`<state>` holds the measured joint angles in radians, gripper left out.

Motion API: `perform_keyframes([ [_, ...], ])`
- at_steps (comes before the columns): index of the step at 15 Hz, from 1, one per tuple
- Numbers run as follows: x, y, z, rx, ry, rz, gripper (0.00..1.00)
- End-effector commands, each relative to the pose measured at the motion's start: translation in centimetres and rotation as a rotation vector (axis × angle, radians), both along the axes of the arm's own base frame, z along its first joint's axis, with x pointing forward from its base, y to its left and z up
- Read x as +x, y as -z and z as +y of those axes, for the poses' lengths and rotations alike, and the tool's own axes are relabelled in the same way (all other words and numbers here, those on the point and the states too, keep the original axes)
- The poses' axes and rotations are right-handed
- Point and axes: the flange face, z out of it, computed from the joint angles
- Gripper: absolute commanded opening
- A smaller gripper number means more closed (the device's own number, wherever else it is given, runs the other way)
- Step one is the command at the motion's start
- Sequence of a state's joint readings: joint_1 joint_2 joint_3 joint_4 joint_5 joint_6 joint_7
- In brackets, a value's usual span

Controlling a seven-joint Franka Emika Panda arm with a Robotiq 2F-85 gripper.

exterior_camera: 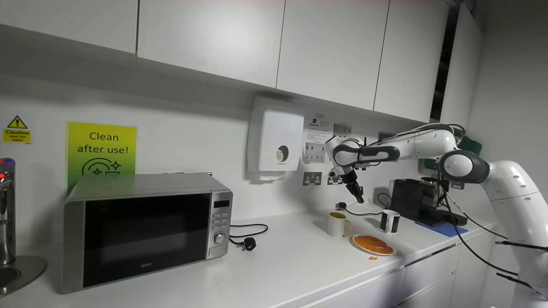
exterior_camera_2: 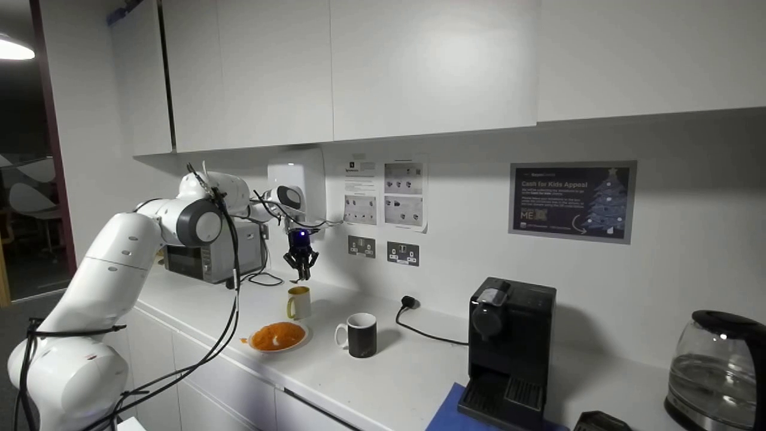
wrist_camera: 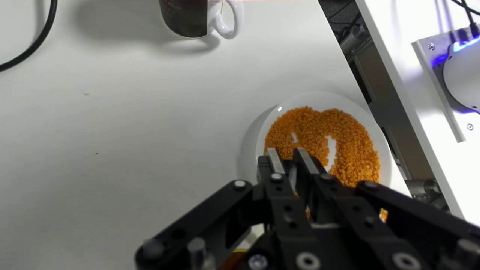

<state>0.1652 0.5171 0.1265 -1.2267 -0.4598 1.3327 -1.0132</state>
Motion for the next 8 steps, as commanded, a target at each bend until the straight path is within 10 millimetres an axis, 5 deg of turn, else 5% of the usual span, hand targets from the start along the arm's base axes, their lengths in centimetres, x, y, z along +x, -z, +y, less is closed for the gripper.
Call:
perform_keyframes([
  [1,0.28,-0.99,-0.62,0.037,0.012,0.036,0.03],
  [8,0.46,-0.6,-1.28,0.031,0.052,0.085,0.03],
])
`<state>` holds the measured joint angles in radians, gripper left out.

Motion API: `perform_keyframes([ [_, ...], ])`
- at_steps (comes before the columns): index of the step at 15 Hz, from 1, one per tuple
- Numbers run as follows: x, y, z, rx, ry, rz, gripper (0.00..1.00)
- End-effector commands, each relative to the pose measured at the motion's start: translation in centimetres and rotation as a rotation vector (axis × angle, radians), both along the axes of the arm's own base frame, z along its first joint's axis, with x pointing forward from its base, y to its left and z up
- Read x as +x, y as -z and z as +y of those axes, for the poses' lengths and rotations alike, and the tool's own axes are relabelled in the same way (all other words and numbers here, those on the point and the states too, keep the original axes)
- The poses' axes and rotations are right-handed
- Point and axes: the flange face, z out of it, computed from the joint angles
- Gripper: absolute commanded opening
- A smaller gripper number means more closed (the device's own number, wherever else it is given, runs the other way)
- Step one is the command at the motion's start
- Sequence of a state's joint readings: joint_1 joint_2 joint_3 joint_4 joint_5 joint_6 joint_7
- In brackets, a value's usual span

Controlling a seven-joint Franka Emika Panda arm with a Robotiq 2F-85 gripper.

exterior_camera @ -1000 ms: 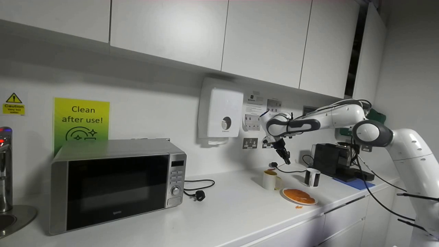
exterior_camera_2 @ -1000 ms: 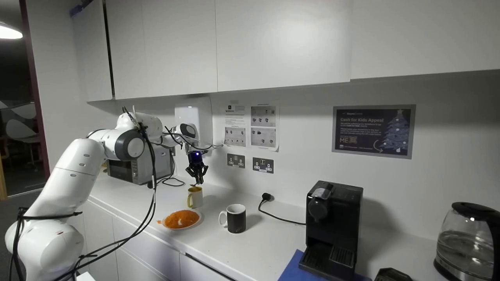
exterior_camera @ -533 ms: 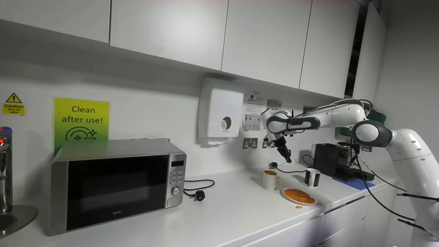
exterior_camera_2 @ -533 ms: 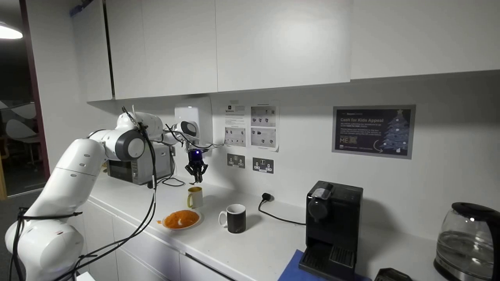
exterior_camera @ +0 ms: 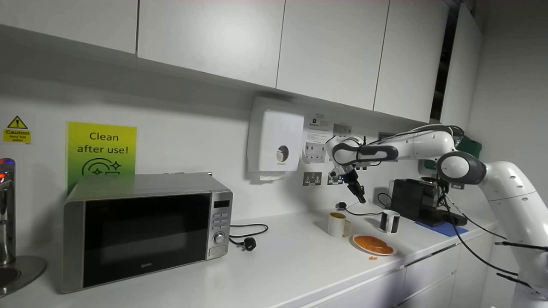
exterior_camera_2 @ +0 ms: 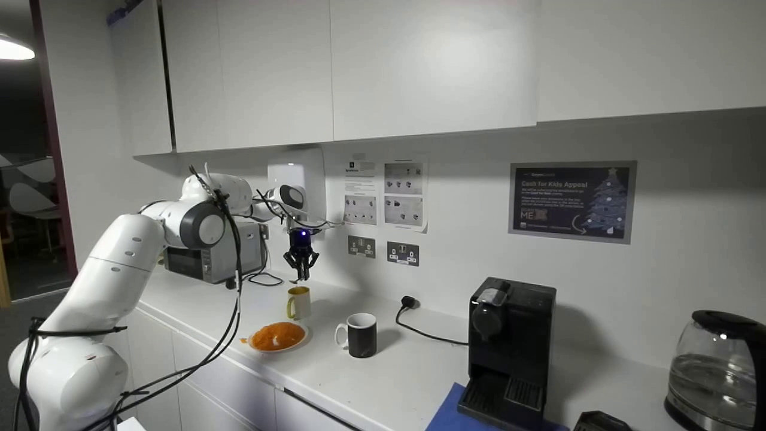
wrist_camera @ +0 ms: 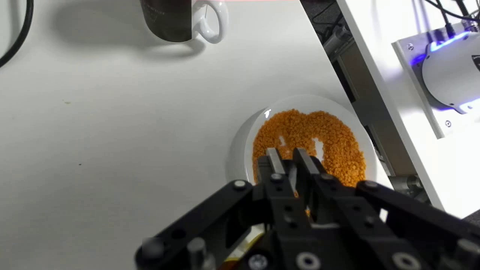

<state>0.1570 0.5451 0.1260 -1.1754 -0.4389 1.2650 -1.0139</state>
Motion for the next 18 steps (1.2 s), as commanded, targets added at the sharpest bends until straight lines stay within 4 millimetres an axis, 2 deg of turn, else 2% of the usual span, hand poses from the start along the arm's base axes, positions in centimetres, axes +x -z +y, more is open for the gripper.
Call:
perform_keyframes([
  [1,0.4,-0.5,-0.7,0.021,0.018,0.046,0.03],
  [18,1.8,0.8,-0.6,0.045,0.034,0.115,0.03],
])
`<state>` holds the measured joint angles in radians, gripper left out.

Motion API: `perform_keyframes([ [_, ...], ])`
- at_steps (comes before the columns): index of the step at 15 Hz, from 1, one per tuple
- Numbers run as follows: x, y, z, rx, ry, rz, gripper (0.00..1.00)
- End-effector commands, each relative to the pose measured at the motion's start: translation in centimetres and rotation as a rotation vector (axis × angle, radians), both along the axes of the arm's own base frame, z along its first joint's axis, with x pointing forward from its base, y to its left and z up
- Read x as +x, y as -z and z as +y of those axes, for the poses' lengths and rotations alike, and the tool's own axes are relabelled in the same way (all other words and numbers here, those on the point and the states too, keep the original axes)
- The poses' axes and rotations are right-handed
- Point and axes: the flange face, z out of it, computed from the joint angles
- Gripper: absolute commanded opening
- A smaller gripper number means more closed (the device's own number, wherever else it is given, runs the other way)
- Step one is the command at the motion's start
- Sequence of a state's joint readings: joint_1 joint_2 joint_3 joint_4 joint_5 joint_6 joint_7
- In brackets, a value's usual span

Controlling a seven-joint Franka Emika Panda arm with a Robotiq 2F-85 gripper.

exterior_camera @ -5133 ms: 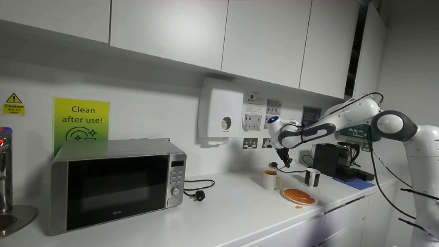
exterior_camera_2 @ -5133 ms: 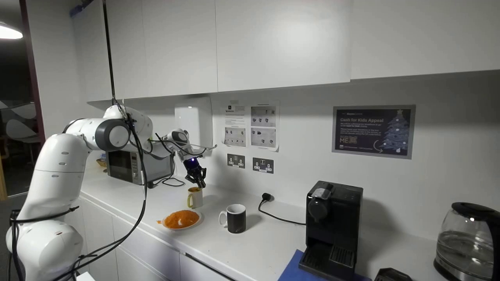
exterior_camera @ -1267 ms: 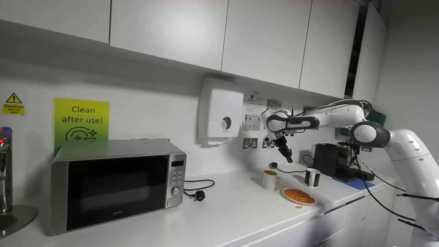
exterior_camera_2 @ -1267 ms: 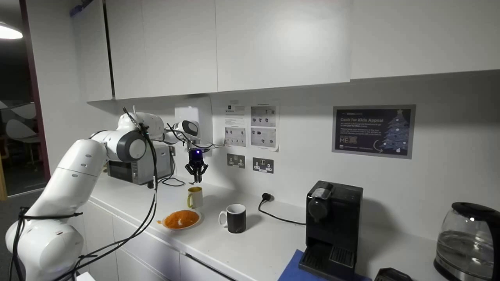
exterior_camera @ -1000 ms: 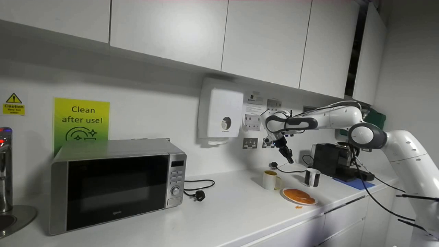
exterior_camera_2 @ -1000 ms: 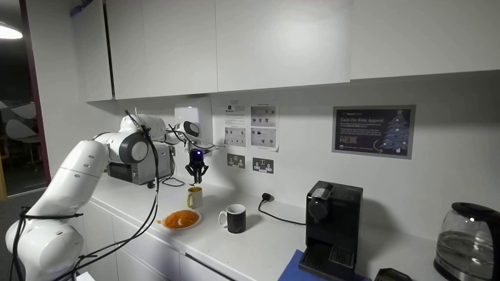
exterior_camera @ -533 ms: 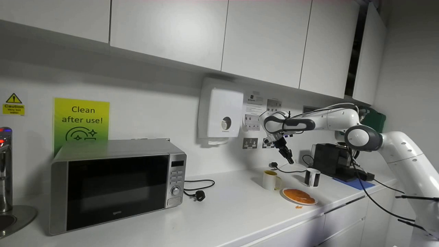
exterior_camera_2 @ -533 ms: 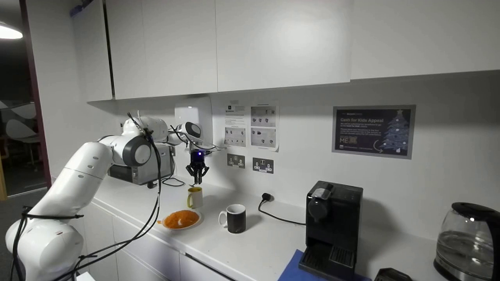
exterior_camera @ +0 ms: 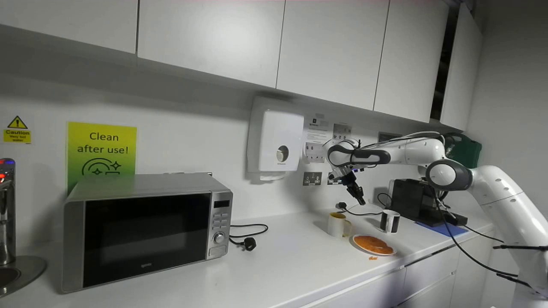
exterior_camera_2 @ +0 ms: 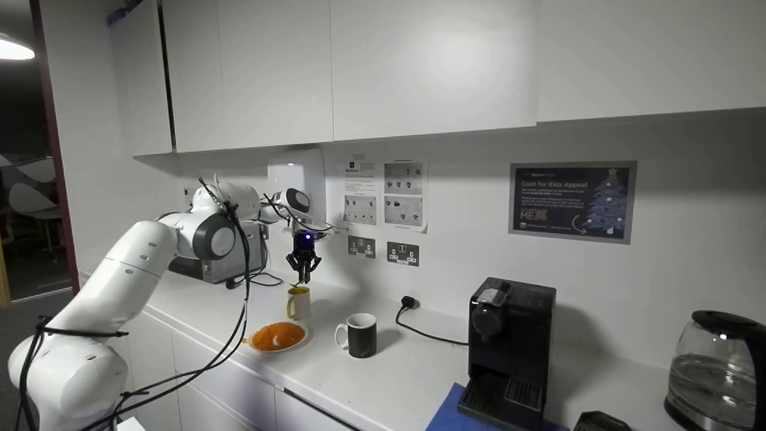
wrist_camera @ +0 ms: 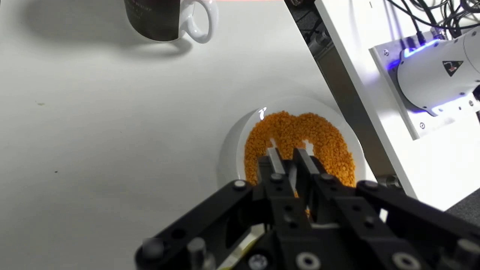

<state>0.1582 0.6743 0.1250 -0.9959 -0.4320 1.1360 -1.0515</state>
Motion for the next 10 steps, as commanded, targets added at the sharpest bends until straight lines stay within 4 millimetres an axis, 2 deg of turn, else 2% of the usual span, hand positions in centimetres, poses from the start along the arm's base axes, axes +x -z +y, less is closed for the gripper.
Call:
perform_keyframes([
  [1,0.31,-0.66,-0.09,0.041,0.01,0.028,0.03],
  [10,0.86,-0.55,-0.55,0.056,0.029,0.028,0.03],
])
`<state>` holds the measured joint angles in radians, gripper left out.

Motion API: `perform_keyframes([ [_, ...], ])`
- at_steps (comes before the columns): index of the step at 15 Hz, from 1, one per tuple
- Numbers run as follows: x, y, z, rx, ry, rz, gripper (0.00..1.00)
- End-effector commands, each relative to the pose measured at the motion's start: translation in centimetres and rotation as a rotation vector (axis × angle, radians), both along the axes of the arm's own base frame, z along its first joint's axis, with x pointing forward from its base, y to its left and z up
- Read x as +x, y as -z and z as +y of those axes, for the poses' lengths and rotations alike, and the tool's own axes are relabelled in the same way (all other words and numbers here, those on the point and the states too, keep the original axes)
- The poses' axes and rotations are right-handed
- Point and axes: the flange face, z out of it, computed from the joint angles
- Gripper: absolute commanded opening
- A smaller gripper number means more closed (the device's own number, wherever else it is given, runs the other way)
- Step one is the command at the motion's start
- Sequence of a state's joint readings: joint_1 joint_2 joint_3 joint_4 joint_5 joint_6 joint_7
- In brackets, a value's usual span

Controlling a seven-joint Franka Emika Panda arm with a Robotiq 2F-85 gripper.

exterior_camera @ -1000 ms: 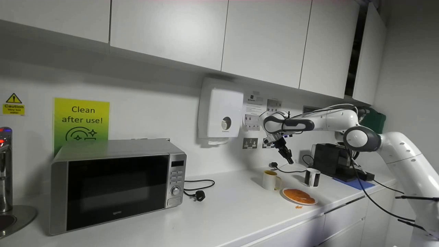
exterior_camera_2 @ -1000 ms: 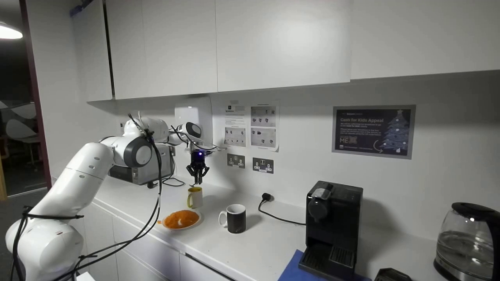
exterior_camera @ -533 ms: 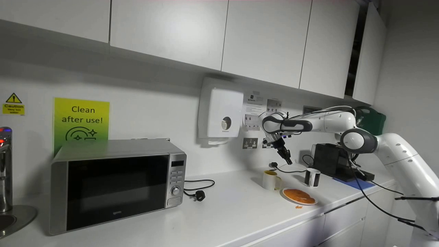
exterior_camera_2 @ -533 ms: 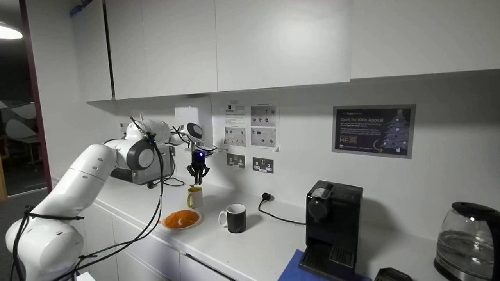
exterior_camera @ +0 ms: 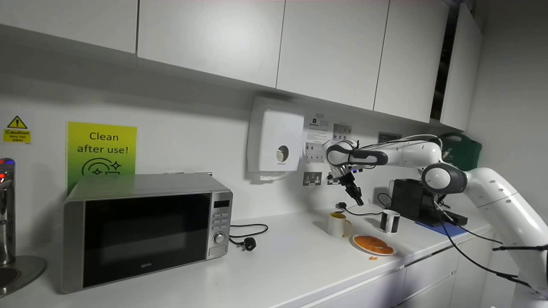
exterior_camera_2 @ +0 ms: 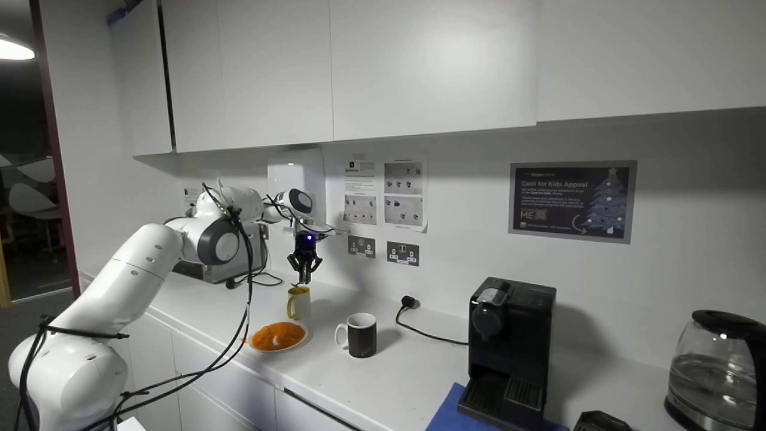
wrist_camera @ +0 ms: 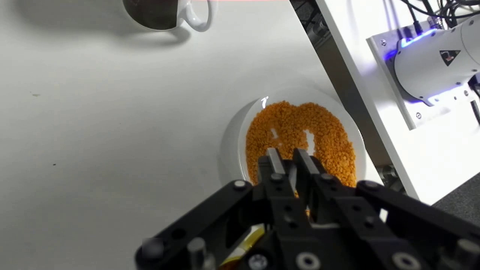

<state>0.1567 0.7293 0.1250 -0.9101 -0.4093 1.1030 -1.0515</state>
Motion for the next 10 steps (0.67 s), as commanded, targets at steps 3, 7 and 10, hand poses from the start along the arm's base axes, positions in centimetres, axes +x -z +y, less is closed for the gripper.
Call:
perform_keyframes([
  [3,0.1,-0.96,-0.75,0.036,0.014,0.026,0.03],
  [7,-0.02,-0.81,-0.8,0.043,0.015,0.041,0.03],
  [10,-0.29,-0.74,-0.8,0.055,0.022,0.059,0.03],
])
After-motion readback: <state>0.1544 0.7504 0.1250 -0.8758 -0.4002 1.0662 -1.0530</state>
